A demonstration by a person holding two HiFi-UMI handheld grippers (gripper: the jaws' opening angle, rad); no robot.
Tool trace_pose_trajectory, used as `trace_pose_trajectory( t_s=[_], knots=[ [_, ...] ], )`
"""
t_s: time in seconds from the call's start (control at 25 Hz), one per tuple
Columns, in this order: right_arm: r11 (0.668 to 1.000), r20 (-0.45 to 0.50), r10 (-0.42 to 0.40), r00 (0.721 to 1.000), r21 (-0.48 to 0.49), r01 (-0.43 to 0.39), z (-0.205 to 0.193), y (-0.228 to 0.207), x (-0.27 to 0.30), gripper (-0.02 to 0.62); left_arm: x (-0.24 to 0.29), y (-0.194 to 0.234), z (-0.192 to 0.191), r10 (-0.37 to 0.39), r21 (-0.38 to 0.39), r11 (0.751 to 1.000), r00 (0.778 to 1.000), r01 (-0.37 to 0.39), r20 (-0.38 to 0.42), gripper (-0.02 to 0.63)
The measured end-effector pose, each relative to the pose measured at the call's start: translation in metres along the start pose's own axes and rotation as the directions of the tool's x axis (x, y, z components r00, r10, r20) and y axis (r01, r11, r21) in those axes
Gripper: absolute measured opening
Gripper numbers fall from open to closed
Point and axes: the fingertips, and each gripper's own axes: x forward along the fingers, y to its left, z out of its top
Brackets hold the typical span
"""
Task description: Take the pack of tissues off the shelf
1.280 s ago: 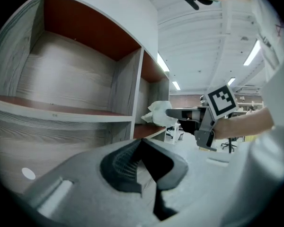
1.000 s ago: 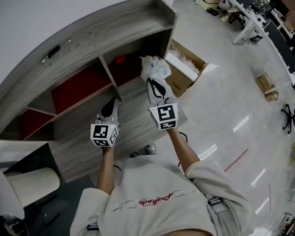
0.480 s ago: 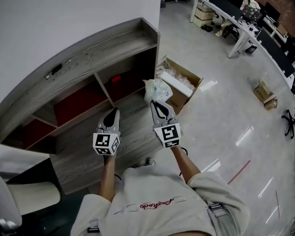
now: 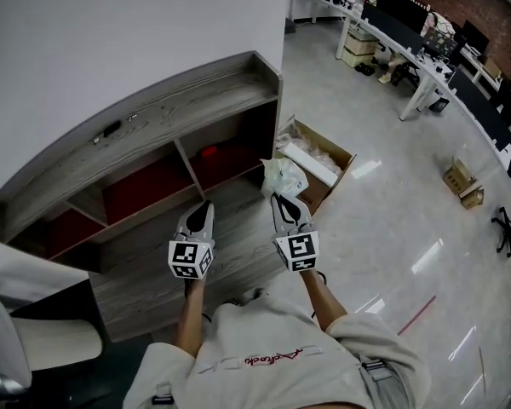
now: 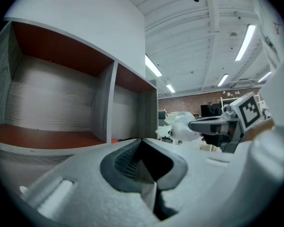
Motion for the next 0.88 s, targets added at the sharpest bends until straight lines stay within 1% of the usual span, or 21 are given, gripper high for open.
trace_pose_trajectory(
  t_s=[0.4,0.88],
  knots=[
    [1.0,-0.011,-0.027,1.0,0.003,0.027,-0.005,-0.001,0.004,0.008,-0.007,0.019,-0.002,0.024,-0.007,1.0,1.0,-0.024,0.0,-0.002],
    [0.999,-0.028,-0.037,0.999,0.011,0.037,-0.008,0.001,0.013,0.008,-0.006,0.03,0.001,0.019,-0.008,1.0,1.0,-0.019,0.004,-0.002]
  ],
)
